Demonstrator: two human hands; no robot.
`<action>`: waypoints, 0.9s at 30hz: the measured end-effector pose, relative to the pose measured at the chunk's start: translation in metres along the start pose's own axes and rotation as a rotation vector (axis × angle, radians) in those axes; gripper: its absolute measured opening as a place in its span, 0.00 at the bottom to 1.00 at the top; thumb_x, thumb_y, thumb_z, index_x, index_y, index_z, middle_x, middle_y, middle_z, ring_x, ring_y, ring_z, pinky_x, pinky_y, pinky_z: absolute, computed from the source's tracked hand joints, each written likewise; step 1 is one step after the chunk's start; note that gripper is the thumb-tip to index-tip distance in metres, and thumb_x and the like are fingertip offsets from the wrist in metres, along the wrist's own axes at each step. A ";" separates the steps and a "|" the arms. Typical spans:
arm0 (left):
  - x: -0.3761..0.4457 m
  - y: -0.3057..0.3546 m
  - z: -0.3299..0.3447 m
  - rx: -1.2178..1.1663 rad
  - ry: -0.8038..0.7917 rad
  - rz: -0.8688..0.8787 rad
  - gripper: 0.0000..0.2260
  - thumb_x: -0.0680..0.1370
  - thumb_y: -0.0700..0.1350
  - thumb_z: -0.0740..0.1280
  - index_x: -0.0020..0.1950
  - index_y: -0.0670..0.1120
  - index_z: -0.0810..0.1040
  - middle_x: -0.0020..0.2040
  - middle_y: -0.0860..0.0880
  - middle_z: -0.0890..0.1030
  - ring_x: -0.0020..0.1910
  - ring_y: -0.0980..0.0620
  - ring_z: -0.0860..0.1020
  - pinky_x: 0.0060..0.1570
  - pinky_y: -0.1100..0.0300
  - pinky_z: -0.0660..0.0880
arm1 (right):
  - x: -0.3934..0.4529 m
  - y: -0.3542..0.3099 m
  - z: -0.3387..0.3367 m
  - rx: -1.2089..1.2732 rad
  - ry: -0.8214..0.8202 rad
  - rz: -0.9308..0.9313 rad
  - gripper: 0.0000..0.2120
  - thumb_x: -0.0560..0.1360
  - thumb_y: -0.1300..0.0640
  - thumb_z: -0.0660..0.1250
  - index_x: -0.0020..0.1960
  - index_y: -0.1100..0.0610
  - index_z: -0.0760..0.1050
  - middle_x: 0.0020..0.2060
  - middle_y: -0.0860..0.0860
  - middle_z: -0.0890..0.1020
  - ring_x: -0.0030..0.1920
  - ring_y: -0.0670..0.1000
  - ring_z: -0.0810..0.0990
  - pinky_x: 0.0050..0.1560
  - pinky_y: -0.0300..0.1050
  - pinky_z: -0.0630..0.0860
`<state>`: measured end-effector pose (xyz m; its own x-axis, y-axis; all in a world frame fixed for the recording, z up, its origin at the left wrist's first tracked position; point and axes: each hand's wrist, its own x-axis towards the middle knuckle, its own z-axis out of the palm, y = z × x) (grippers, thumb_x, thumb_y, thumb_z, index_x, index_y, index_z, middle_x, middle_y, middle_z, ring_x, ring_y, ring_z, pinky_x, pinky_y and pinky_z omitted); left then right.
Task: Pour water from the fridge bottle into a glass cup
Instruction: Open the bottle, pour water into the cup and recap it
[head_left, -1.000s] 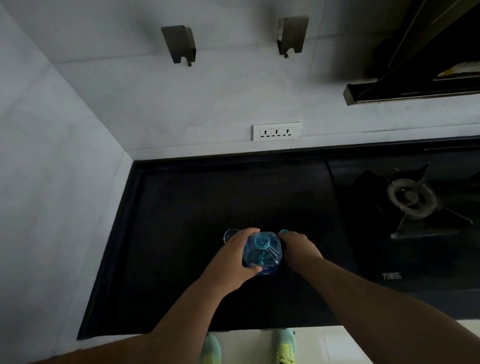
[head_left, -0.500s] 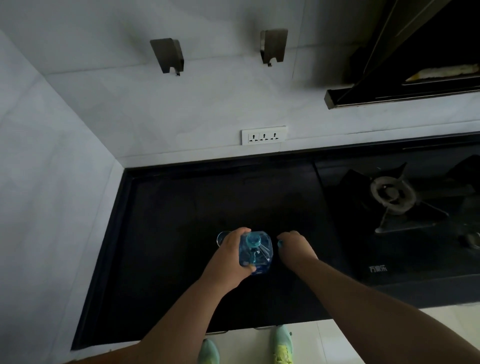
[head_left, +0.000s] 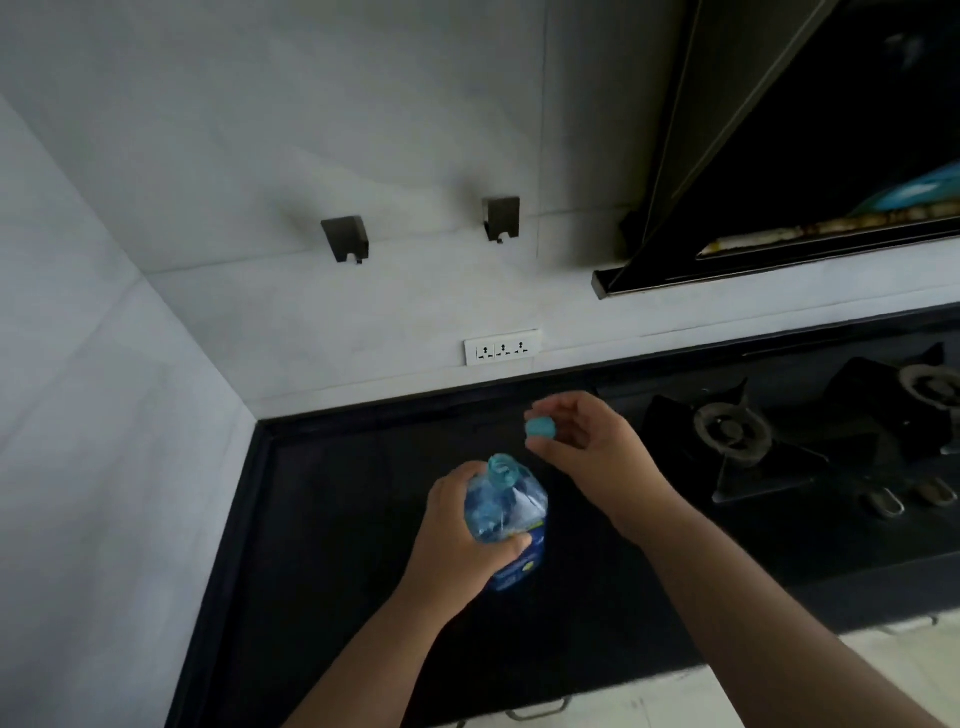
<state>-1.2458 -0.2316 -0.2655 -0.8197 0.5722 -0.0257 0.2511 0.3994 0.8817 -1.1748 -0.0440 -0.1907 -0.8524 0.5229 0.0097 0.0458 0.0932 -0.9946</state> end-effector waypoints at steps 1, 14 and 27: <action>-0.001 0.012 -0.008 -0.012 0.014 0.038 0.37 0.67 0.50 0.83 0.69 0.65 0.66 0.66 0.59 0.71 0.64 0.60 0.76 0.65 0.60 0.77 | -0.005 -0.020 0.002 0.047 -0.049 -0.028 0.14 0.75 0.66 0.76 0.57 0.53 0.83 0.52 0.49 0.88 0.55 0.49 0.86 0.59 0.47 0.82; -0.025 0.081 -0.065 0.049 0.109 0.283 0.38 0.67 0.51 0.83 0.70 0.71 0.69 0.62 0.71 0.70 0.67 0.61 0.74 0.69 0.52 0.76 | -0.044 -0.124 0.007 -0.473 -0.203 -0.272 0.17 0.77 0.58 0.75 0.63 0.43 0.83 0.52 0.35 0.85 0.52 0.32 0.83 0.56 0.26 0.76; -0.032 0.092 -0.078 0.164 0.133 0.345 0.36 0.67 0.52 0.83 0.69 0.70 0.71 0.62 0.65 0.73 0.67 0.60 0.72 0.69 0.51 0.75 | -0.036 -0.162 -0.002 -0.746 -0.349 -0.270 0.14 0.73 0.56 0.77 0.56 0.43 0.82 0.51 0.40 0.87 0.51 0.38 0.85 0.59 0.42 0.82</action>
<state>-1.2361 -0.2687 -0.1467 -0.7299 0.5991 0.3291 0.5930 0.3156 0.7408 -1.1506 -0.0757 -0.0301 -0.9889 0.1243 0.0817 0.0447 0.7723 -0.6336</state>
